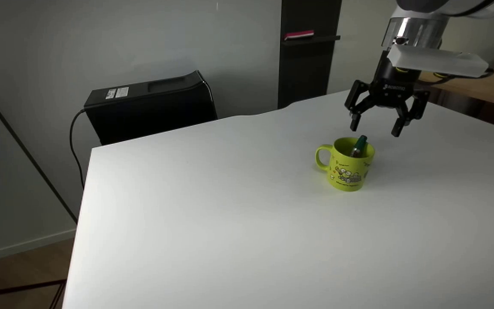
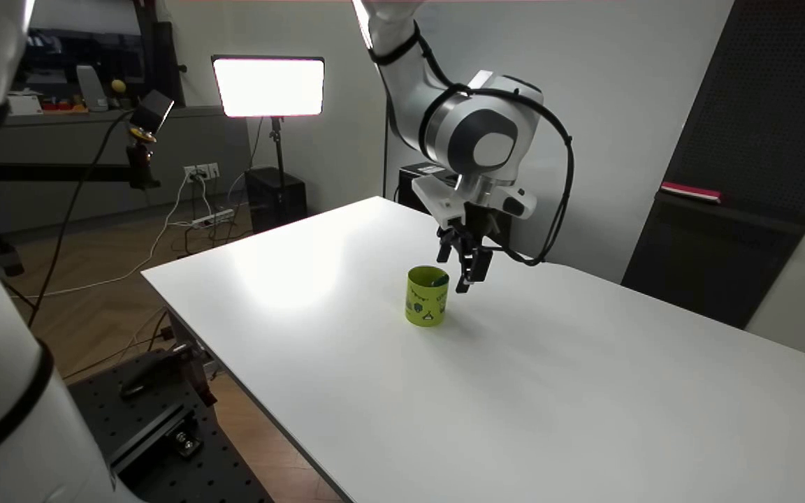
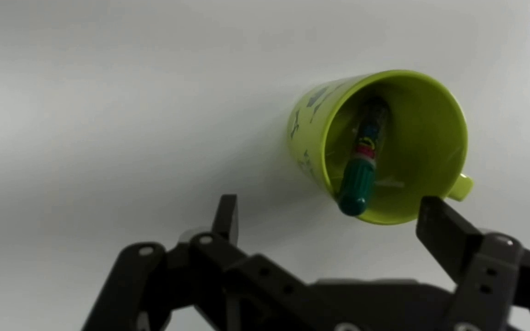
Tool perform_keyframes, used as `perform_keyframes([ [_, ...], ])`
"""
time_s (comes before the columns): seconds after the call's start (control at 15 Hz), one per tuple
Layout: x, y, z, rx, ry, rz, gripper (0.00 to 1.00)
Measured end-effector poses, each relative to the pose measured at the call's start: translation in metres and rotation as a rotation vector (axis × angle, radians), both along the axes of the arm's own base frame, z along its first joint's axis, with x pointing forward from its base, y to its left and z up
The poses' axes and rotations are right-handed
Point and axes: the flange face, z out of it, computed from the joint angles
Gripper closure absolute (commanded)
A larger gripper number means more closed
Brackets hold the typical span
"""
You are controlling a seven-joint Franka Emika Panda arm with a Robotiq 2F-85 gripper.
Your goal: Pick the marker from the cup and put it on the table
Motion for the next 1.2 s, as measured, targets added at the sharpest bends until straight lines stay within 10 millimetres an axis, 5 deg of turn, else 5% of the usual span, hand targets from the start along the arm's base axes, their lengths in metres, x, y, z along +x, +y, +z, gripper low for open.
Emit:
perform_keyframes([
  [1.07, -0.0045, -0.0009, -0.0063, 0.005, -0.027, -0.031, 0.0],
  [1.13, -0.0044, -0.0008, -0.0062, 0.004, -0.028, -0.031, 0.25],
  [1.2, -0.0043, -0.0006, -0.0061, 0.004, -0.028, -0.031, 0.25],
])
